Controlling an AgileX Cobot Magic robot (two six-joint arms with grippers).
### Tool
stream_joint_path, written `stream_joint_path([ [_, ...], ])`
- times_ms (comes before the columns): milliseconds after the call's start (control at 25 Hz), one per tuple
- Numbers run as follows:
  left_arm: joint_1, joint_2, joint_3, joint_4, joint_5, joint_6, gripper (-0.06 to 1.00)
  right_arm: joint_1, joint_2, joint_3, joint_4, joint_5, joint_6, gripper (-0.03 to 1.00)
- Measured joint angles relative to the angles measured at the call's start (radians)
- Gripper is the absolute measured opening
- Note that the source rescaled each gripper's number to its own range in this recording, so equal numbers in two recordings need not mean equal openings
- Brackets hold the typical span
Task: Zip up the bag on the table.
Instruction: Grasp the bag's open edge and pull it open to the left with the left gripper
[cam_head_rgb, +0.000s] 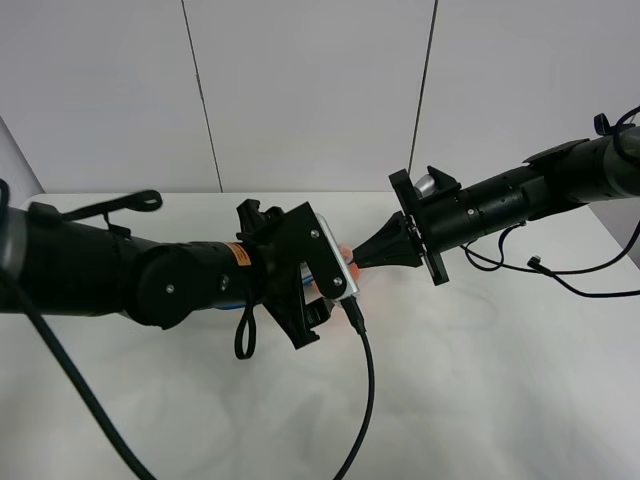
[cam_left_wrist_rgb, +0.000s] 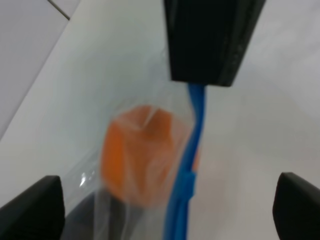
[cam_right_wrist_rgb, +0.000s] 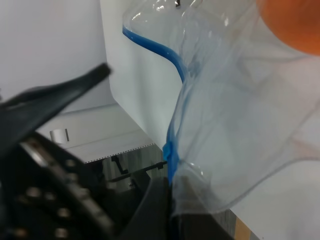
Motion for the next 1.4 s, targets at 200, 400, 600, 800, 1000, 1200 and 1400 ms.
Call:
stream_joint_path([
  [200, -0.014, 0.078, 0.005, -0.008, -0.133, 0.0, 0.92, 0.0, 0.0, 0.0, 0.0, 0.0, 0.0, 0.0],
  [400, -0.014, 0.086, 0.006, -0.031, -0.169, -0.001, 0.63, 0.0, 0.0, 0.0, 0.0, 0.0, 0.0, 0.0],
  [600, -0.014, 0.086, 0.006, -0.035, -0.172, 0.0, 0.35, 0.0, 0.0, 0.0, 0.0, 0.0, 0.0, 0.0],
  [800, -0.014, 0.086, 0.006, -0.035, -0.172, 0.0, 0.23, 0.0, 0.0, 0.0, 0.001, 0.0, 0.0, 0.0],
  [1000, -0.014, 0.086, 0.006, -0.035, -0.172, 0.0, 0.12, 0.0, 0.0, -0.001, 0.007, 0.0, 0.0, 0.0],
  [1200, -0.014, 0.086, 0.006, -0.035, -0.172, 0.001, 0.01, 0.0, 0.0, -0.001, 0.01, -0.001, 0.0, 0.0],
  [1400, -0.014, 0.086, 0.006, -0.035, -0.172, 0.001, 0.0, 0.0, 0.0, -0.001, 0.012, -0.001, 0.0, 0.0],
])
